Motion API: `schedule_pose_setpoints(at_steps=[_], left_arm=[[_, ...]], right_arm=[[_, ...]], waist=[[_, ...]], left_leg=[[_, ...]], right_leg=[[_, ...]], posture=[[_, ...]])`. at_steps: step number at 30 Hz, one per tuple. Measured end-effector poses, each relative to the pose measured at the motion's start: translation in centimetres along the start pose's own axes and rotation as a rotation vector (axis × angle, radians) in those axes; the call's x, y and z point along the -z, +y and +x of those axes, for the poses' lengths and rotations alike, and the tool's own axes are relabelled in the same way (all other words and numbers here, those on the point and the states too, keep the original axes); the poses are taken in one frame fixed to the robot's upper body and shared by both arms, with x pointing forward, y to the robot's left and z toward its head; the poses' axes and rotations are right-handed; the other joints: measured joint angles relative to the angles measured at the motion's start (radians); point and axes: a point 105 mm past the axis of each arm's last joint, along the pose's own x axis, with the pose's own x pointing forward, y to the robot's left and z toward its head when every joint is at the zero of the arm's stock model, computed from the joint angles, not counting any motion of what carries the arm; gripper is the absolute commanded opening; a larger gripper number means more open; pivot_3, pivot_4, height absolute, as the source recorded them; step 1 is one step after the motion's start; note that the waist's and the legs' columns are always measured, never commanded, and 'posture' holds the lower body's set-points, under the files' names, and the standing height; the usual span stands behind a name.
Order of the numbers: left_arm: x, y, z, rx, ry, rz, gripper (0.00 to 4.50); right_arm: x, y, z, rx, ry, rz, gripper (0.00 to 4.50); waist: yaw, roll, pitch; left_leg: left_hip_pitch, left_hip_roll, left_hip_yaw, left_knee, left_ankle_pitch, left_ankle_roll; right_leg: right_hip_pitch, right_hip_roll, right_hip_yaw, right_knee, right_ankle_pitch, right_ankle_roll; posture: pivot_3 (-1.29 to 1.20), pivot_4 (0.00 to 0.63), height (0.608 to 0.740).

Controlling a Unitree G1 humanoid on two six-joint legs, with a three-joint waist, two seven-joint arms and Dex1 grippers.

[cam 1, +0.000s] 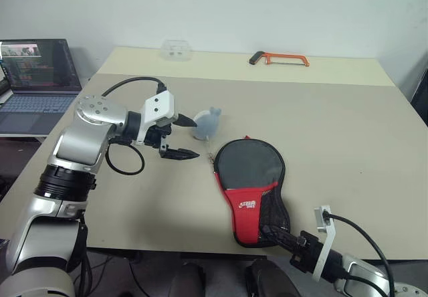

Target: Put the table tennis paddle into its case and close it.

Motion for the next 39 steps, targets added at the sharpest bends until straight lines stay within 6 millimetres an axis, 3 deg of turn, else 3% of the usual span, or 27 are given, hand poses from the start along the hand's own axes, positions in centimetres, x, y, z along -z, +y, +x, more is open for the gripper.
schedule_pose_setpoints(at_steps=[8, 13, 15, 18, 21, 25, 28, 31, 34, 36, 39], left_arm=[[-0.1, 0.1, 0.3, -0.001, -0.009, 0.016, 4.50], [0.0, 0.1, 0.5, -0.002, -0.012, 0.016, 4.50], [-0.1, 0.1, 0.7, 0.000, -0.016, 0.023, 4.50], [0.0, 0.2, 0.7, -0.002, -0.016, 0.020, 4.50], [0.3, 0.2, 0.7, -0.003, -0.011, 0.014, 4.50], [1.5, -0.1, 1.6, 0.021, 0.090, 0.074, 4.50], [3.3, -0.1, 2.3, 0.013, 0.171, 0.079, 4.50], [3.5, -0.1, 2.3, 0.010, 0.171, 0.068, 4.50], [3.2, 0.1, 2.1, 0.001, 0.154, 0.058, 4.50], [3.1, 0.4, 2.0, -0.023, 0.150, 0.060, 4.50], [3.4, 2.2, 1.8, -0.141, 0.160, 0.043, 4.50]], right_arm=[[0.8, 1.8, -0.9, -0.094, 0.141, -0.103, 4.35], [1.4, 0.5, -2.4, -0.033, 0.298, -0.256, 4.43], [1.2, -0.8, -4.4, 0.014, 0.421, -0.393, 4.43], [-2.6, -3.1, -7.9, 0.110, 0.506, -0.598, 4.43], [-9.3, -3.9, -9.7, 0.215, 0.386, -0.778, 4.43], [-14.4, -2.4, -8.3, 0.245, 0.277, -0.989, 4.43], [-14.3, -3.1, -6.7, 0.264, 0.316, -1.067, 4.43], [-13.9, -3.3, -4.7, 0.229, 0.285, -1.089, 4.43], [-15.2, -0.8, -2.4, 0.147, 0.155, -1.170, 4.43], [-15.9, 2.5, -0.1, 0.045, 0.036, -1.241, 4.43], [-15.1, 5.3, 2.8, -0.062, -0.014, -1.280, 4.43]], waist=[[0.002, -0.001, 0.000], [0.006, -0.001, 0.000], [0.009, -0.001, 0.001], [0.012, -0.004, 0.002], [0.012, -0.006, 0.003], [0.011, -0.005, 0.003], [0.014, -0.006, 0.003], [0.015, -0.005, 0.004], [0.014, -0.005, 0.005], [0.011, -0.005, 0.005], [0.013, -0.005, 0.005]], left_leg=[[0.000, 0.000, 0.000, 0.001, 0.000, 0.000], [0.000, 0.000, 0.000, 0.003, 0.000, 0.000], [0.000, -0.001, 0.000, 0.005, 0.000, 0.000], [0.000, -0.001, 0.000, 0.010, -0.001, 0.001], [0.000, -0.001, 0.001, 0.011, -0.001, 0.001], [0.000, 0.000, 0.001, 0.011, -0.001, 0.001], [-0.002, 0.000, 0.001, 0.011, -0.001, 0.001], [-0.005, -0.001, 0.001, 0.013, -0.001, 0.001], [-0.005, -0.001, 0.000, 0.013, -0.001, 0.001], [-0.003, 0.000, 0.000, 0.013, -0.001, 0.001], [-0.003, 0.000, 0.000, 0.013, -0.001, 0.001]], right_leg=[[0.000, 0.000, 0.000, 0.000, 0.000, 0.000], [0.001, 0.000, -0.001, 0.000, 0.000, 0.000], [0.001, 0.000, 0.000, 0.001, 0.000, 0.000], [0.003, 0.000, -0.002, 0.001, 0.000, 0.000], [0.004, 0.000, -0.002, 0.002, 0.000, 0.001], [0.004, 0.001, -0.001, 0.003, 0.000, 0.000], [0.002, 0.001, -0.001, 0.002, 0.001, -0.001], [0.000, 0.000, -0.001, 0.002, 0.002, -0.004], [0.001, 0.000, -0.001, 0.003, 0.002, -0.004], [0.001, 0.000, -0.001, 0.004, 0.002, -0.004], [0.001, 0.001, -0.002, 0.004, 0.002, -0.004]], posture=[[0.00, 0.150, 0.740], [0.00, 0.150, 0.740], [0.00, 0.150, 0.740], [0.00, 0.150, 0.740], [0.00, 0.150, 0.740], [0.00, 0.150, 0.740], [0.00, 0.150, 0.740], [0.00, 0.150, 0.740], [0.00, 0.150, 0.740], [0.00, 0.150, 0.740], [0.00, 0.150, 0.740]])
